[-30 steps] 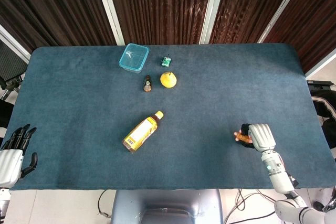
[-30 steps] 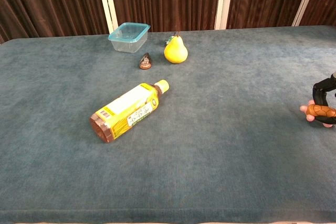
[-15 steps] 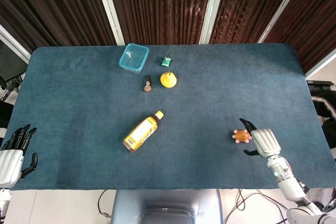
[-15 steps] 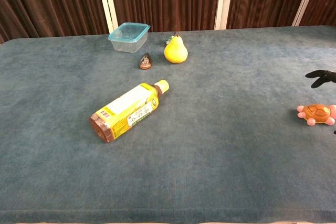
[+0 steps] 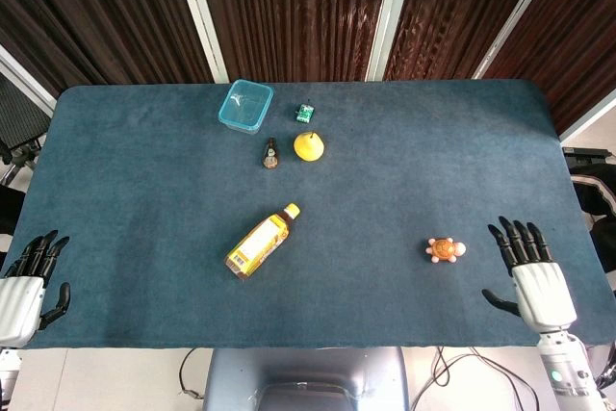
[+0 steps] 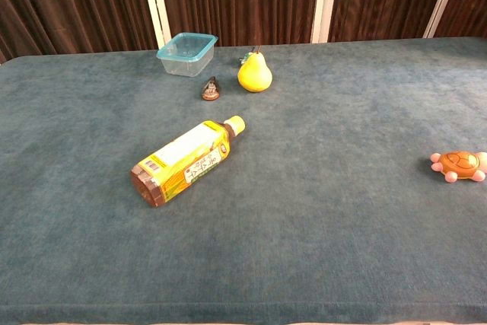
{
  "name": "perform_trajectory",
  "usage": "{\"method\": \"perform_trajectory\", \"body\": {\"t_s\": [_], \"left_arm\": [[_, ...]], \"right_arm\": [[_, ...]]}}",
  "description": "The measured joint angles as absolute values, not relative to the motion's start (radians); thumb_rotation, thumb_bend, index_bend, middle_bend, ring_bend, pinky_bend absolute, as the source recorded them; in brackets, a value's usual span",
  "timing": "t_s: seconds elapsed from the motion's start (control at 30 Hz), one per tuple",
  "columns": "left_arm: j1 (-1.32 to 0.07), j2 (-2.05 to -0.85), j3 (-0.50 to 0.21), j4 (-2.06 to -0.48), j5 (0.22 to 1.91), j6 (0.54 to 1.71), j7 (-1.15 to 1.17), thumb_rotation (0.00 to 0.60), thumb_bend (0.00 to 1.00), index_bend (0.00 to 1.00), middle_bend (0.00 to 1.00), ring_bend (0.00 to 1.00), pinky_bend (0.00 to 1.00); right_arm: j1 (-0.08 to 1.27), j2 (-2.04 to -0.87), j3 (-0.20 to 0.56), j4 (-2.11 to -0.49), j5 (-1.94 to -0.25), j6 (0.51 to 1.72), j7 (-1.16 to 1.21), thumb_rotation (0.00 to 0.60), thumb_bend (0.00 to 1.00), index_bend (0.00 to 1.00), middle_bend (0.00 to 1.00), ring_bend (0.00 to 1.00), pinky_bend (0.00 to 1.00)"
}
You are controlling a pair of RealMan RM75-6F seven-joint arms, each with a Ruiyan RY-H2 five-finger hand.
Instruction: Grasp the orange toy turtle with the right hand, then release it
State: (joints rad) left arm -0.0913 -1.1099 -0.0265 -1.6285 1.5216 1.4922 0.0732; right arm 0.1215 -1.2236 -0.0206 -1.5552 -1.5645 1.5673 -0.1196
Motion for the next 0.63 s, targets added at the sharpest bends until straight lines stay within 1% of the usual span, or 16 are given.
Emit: {"method": "perform_trajectory", "body": {"t_s": [0.07,0.13,0.23,0.63], "left_arm": [[-0.094,-1.11,-0.026,-1.629,1.523,1.488,0.075,0.6,0.56,0.09,0.0,0.03,0.27],[-0.096,-1.112,-0.026,-1.629,1.523,1.485,0.077,0.6,0.56,0.09,0.0,0.03,0.27],[-0.099,-1.113,-0.027,-1.629,1.523,1.48,0.078,0.6,0.56,0.09,0.0,0.03,0.27],[-0.109,-1.114,-0.027,-1.629,1.526,1.467,0.078,0.6,0.56,0.09,0.0,0.03,0.27]], "right_arm": [[0.088,-1.216,-0.026,-1.559,-1.574,1.611,-0.127,0.6,0.05,0.0,0.0,0.0,0.0],[0.06,-1.214,-0.029,-1.555,-1.58,1.645,-0.129,0.6,0.05,0.0,0.0,0.0,0.0],[0.034,-1.214,-0.028,-1.544,-1.583,1.668,-0.129,0.6,0.05,0.0,0.0,0.0,0.0],[0.018,-1.212,-0.017,-1.549,-1.579,1.655,-0.129,0.6,0.05,0.0,0.0,0.0,0.0]]}}
